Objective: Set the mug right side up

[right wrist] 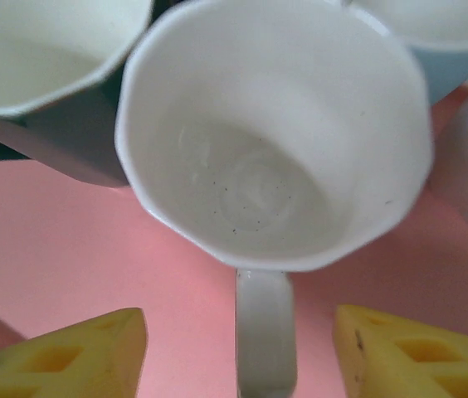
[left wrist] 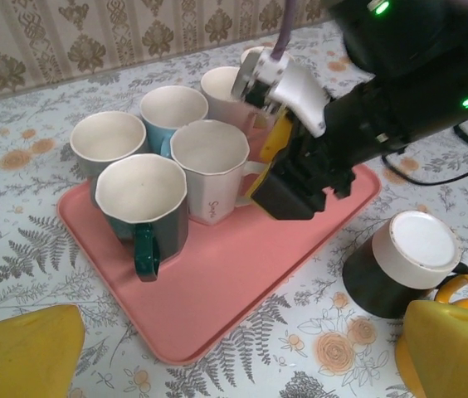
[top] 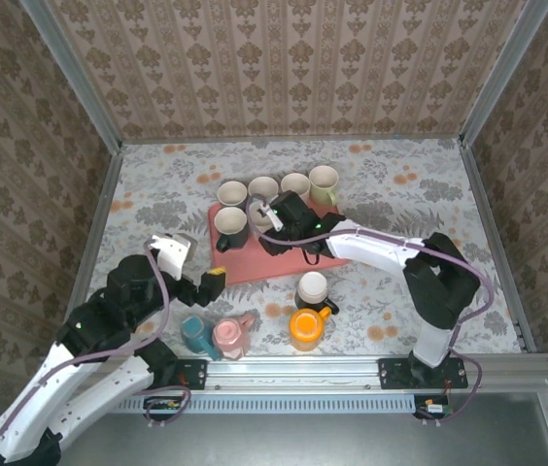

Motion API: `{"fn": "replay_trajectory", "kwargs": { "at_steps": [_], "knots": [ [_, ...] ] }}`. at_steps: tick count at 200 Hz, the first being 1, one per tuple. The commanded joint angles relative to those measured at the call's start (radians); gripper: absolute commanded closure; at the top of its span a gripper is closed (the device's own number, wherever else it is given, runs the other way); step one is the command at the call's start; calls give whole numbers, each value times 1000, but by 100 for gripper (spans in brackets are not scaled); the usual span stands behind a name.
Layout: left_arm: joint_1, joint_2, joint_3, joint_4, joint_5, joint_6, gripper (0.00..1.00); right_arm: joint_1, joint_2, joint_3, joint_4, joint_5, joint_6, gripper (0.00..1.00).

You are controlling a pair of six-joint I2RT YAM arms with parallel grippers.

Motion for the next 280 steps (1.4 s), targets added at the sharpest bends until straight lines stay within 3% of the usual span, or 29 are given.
{"fn": "replay_trajectory", "kwargs": {
  "at_steps": [1, 40, 81, 111, 154, 196, 280],
  "knots": [
    [5, 46, 32, -50, -1, -29, 0, -4, -112, -26, -24, -17, -14, 29],
    [-18, 270, 198, -286, 64, -105, 2, -3, -281, -73, -79, -20, 2, 27],
    [-276, 459, 296, -502, -96, -195, 0, -3, -449, -112, -130, 7, 97, 26],
    [-382, 563, 321, -620, -165, -320, 0, -3, -549, -143, -144, 0, 142, 25],
    [-462, 614, 242, -548, -88, -431, 0, -4, -654, -199, -149, 3, 156, 24],
    [-477, 619, 148, -489, 0, -458, 0, -5, -711, -231, -172, 8, 147, 22],
    [-483, 680, 14, -337, 71, -475, 0, -13, -720, -254, -163, -14, 153, 22]
  ]
}}
